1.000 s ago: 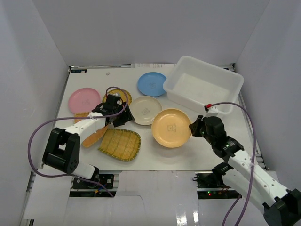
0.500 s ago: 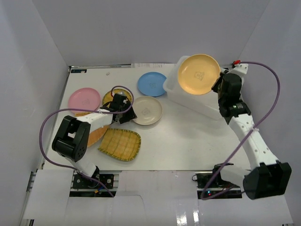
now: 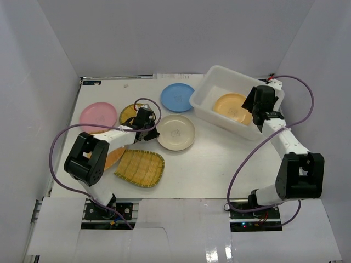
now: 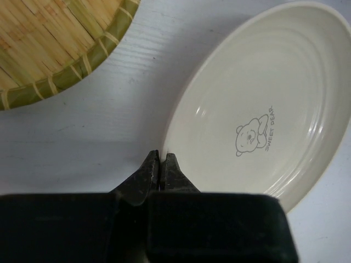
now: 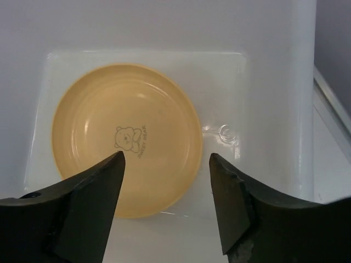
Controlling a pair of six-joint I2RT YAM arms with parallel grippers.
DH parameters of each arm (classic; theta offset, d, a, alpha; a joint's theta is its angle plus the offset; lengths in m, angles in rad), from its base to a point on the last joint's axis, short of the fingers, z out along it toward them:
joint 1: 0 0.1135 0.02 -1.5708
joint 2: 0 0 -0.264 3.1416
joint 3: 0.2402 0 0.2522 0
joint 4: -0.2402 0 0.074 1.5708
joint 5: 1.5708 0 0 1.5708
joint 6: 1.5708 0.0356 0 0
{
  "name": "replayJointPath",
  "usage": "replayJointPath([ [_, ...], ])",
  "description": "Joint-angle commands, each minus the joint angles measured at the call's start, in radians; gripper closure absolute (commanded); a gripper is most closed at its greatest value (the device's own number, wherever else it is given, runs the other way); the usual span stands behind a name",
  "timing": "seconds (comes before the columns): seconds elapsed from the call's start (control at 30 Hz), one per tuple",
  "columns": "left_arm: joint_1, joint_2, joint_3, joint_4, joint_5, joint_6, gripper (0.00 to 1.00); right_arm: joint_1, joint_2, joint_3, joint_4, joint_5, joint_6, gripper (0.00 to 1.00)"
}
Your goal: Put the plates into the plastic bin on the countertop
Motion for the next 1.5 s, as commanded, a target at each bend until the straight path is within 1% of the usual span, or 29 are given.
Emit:
replayJointPath([
  [0.0,-0.013,-0.101,-0.002,-0.017,0.002,0.018,1.0,0.0,-0.077,-0.006,0.049,-0.026,0.009,0.28],
  [0.03,-0.016,-0.126,-0.004,-0.023,0.013,0.015,1.0,-0.002,-0.089,-0.008,0.047,-0.038,0.009,0.19],
  [0.13,-0.021,-0.205,-0.01,-0.025,0.09,-0.008,1.0,-0.003,-0.158,-0.014,0.04,-0.102,0.011,0.16],
  [0.2,-0.021,-0.288,-0.007,-0.023,0.143,-0.034,1.0,-0.003,-0.219,-0.006,0.02,-0.139,0.011,0.16],
  [0.27,-0.024,-0.359,0.011,-0.017,0.168,-0.056,1.0,-0.003,-0.296,-0.011,0.001,-0.201,0.02,0.25],
  [0.3,-0.027,-0.379,0.023,-0.014,0.176,-0.075,1.0,-0.003,-0.33,-0.021,0.0,-0.215,0.024,0.31],
  [0.33,-0.034,-0.393,0.036,-0.005,0.174,-0.085,1.0,-0.003,-0.392,-0.028,-0.003,-0.251,0.033,0.61],
  [0.37,-0.039,-0.402,0.075,0.004,0.174,-0.088,1.0,-0.003,-0.422,-0.029,-0.011,-0.276,0.034,0.8],
  [0.4,-0.045,-0.394,0.103,0.007,0.168,-0.088,1.0,-0.003,-0.451,-0.019,-0.023,-0.338,0.037,0.92],
  [0.43,-0.062,-0.376,0.138,0.01,0.162,-0.083,1.0,-0.003,-0.5,-0.005,-0.06,-0.366,0.035,0.92],
  [0.47,-0.073,-0.315,0.224,0.009,0.154,-0.073,1.0,-0.003,-0.525,0.009,-0.075,-0.383,0.04,0.92],
  [0.53,-0.102,-0.237,0.315,0.007,0.127,-0.053,1.0,-0.003,-0.609,0.027,-0.077,-0.463,0.052,0.92],
  [0.57,-0.114,-0.148,0.412,0.007,0.118,-0.047,1.0,0.0,-0.627,0.04,-0.086,-0.478,0.06,0.92],
  [0.67,-0.169,0.001,0.578,-0.019,0.037,0.001,1.0,0.03,-0.652,0.095,-0.107,-0.549,0.055,0.92],
  [0.7,-0.18,0.111,0.697,-0.043,0.03,0.007,1.0,0.037,-0.655,0.098,-0.101,-0.587,0.055,0.92],
  [0.77,-0.2,0.217,0.816,-0.075,0.02,0.019,1.0,0.053,-0.675,0.093,-0.097,-0.597,0.064,0.92],
  [0.8,-0.205,0.318,0.926,-0.103,0.019,0.018,1.0,0.058,-0.692,0.092,-0.103,-0.586,0.064,0.92],
  [0.87,-0.209,0.409,1.025,-0.121,0.019,0.015,1.0,0.075,-0.716,0.078,-0.109,-0.571,0.063,0.92],
  [0.9,-0.217,0.493,1.122,-0.144,0.01,0.015,1.0,0.08,-0.741,0.067,-0.1,-0.569,0.063,0.92],
  [1.07,-0.251,0.69,1.393,-0.183,-0.001,0.036,1.0,0.099,-0.782,0.031,-0.098,-0.589,0.064,0.92],
  [1.1,-0.254,0.71,1.421,-0.181,0.024,0.033,0.97,0.099,-0.787,0.02,-0.095,-0.589,0.064,0.92],
  [1.13,-0.255,0.724,1.451,-0.183,0.033,0.03,0.76,0.103,-0.789,0.015,-0.095,-0.591,0.064,0.92],
  [1.2,-0.255,0.727,1.447,-0.177,0.042,0.03,0.5,0.106,-0.789,-0.005,-0.092,-0.595,0.064,0.92],
  [1.23,-0.255,0.716,1.438,-0.175,0.038,0.039,0.33,0.107,-0.789,-0.012,-0.085,-0.597,0.064,0.92],
  [1.33,-0.249,0.623,1.345,-0.16,-0.045,0.096,0.22,0.11,-0.781,-0.049,-0.068,-0.598,0.066,0.92],
  [1.37,-0.233,0.563,1.274,-0.151,-0.089,0.107,0.22,0.112,-0.772,-0.055,-0.068,-0.604,0.067,0.92],
  [1.4,-0.219,0.533,1.237,-0.146,-0.105,0.121,0.22,0.113,-0.766,-0.064,-0.068,-0.609,0.067,0.92],
  [1.43,-0.202,0.505,1.158,-0.144,-0.115,0.119,0.22,0.116,-0.761,-0.069,-0.068,-0.614,0.064,0.92],
  [1.47,-0.159,0.447,1.112,-0.143,-0.119,0.112,0.22,0.118,-0.75,-0.074,-0.066,-0.626,0.063,0.92],
])
